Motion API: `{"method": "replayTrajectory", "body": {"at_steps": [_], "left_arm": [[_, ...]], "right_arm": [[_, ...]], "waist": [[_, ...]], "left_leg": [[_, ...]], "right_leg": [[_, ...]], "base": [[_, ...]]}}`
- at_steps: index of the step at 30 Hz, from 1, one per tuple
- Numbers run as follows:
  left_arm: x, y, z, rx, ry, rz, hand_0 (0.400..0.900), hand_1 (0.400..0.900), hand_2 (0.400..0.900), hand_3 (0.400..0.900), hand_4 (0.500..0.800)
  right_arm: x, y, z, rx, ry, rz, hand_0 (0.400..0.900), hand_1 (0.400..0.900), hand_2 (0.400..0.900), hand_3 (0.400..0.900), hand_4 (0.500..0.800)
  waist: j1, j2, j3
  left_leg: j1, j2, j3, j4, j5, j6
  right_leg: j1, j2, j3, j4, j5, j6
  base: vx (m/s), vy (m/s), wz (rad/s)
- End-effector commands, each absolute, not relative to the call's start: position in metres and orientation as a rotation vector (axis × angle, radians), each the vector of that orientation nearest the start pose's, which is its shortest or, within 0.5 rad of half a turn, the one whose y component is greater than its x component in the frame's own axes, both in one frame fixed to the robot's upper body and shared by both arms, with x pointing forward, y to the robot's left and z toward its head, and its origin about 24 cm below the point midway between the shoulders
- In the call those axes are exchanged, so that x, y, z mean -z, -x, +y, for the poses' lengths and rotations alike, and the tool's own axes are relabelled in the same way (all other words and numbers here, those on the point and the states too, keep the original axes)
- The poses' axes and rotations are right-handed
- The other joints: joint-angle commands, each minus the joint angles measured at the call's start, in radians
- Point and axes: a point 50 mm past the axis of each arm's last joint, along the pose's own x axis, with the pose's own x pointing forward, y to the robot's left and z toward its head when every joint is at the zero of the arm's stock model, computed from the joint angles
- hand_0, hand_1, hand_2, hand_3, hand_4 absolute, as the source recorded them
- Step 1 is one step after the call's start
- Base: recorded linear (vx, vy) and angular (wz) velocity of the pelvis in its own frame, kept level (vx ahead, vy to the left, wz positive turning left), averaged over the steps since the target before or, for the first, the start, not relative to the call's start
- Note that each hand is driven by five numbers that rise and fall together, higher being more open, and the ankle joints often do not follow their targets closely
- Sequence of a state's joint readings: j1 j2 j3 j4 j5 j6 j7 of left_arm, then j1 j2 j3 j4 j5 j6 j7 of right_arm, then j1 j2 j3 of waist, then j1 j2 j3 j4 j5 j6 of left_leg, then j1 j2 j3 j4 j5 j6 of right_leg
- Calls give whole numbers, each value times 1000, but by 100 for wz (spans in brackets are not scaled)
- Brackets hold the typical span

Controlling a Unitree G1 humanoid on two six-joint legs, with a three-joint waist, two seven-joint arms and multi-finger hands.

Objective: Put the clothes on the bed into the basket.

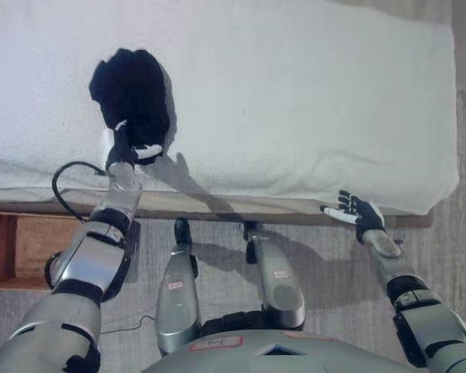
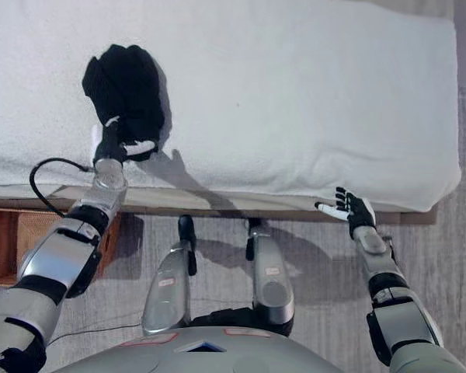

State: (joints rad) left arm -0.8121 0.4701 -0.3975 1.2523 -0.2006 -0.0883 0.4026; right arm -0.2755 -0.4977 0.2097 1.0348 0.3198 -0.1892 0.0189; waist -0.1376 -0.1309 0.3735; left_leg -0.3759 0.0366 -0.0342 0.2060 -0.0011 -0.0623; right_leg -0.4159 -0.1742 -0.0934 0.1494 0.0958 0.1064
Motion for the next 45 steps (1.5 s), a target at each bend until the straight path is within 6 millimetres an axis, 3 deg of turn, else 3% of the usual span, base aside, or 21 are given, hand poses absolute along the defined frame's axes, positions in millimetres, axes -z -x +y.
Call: {"method": "replayTrajectory", "body": {"at_steps": [1,6,12,15,27,32,33,35,36,45], "left_arm": [[-133,-375,308,-656,-679,98,900,900,900,900,800],[-146,-366,332,-805,-693,97,900,900,900,900,800],[-146,-366,322,-868,-617,1,900,900,900,900,800],[-138,-362,323,-879,-648,14,900,900,900,900,800],[-154,-363,343,-849,-691,113,900,900,900,900,800],[-141,-364,340,-759,-567,171,900,900,900,900,800],[-137,-364,337,-743,-535,182,796,796,796,796,738],[-133,-364,335,-729,-501,190,447,447,447,447,528],[-132,-366,332,-716,-490,190,400,400,400,400,500],[-125,-365,331,-694,-518,213,400,400,400,400,500]], "right_arm": [[36,-248,-306,159,342,467,900,900,900,900,800],[38,-249,-298,123,350,455,900,900,900,900,800],[56,-232,-301,165,335,535,900,900,900,900,800],[60,-228,-300,172,324,554,900,900,900,900,800],[37,-254,-295,100,361,459,900,900,900,900,800],[27,-264,-296,91,374,428,900,900,900,900,800],[27,-265,-297,95,378,430,900,900,900,900,800],[26,-266,-299,99,381,432,900,900,900,900,800],[25,-265,-301,103,386,435,900,900,900,900,800],[22,-265,-305,106,410,427,900,900,900,900,800]], "waist": [[-37,-39,-56],[-49,-45,-66],[-28,-32,-72],[-19,-32,-78],[-55,-61,-84],[-76,-73,-88],[-74,-71,-87],[-78,-71,-91],[-81,-71,-94],[-99,-69,-118]], "left_leg": [[-37,42,58,119,-96,-32],[-68,51,70,133,-107,-27],[-52,46,63,127,-118,-23],[-40,44,59,113,-116,-24],[-90,57,54,93,-88,-31],[-113,70,65,100,-90,-35],[-114,77,67,110,-101,-35],[-117,80,74,118,-106,-36],[-119,81,75,121,-109,-36],[-110,86,90,114,-113,-36]], "right_leg": [[-40,-68,70,-68,138,83],[-88,-53,84,-66,150,86],[-79,-58,77,-59,139,85],[-70,-60,73,-58,132,84],[-109,-36,68,-89,159,84],[-134,-22,80,-95,171,81],[-134,-13,84,-94,168,80],[-141,-10,89,-94,170,78],[-144,-8,91,-93,170,78],[-154,0,110,-95,174,77]], "base": [[-35,-24,-35],[8,-14,-22],[57,-15,2],[38,-21,5],[-19,-8,-2],[-27,14,-18],[-26,34,-21],[-14,28,-22],[-11,16,-13],[-7,7,-12]]}}
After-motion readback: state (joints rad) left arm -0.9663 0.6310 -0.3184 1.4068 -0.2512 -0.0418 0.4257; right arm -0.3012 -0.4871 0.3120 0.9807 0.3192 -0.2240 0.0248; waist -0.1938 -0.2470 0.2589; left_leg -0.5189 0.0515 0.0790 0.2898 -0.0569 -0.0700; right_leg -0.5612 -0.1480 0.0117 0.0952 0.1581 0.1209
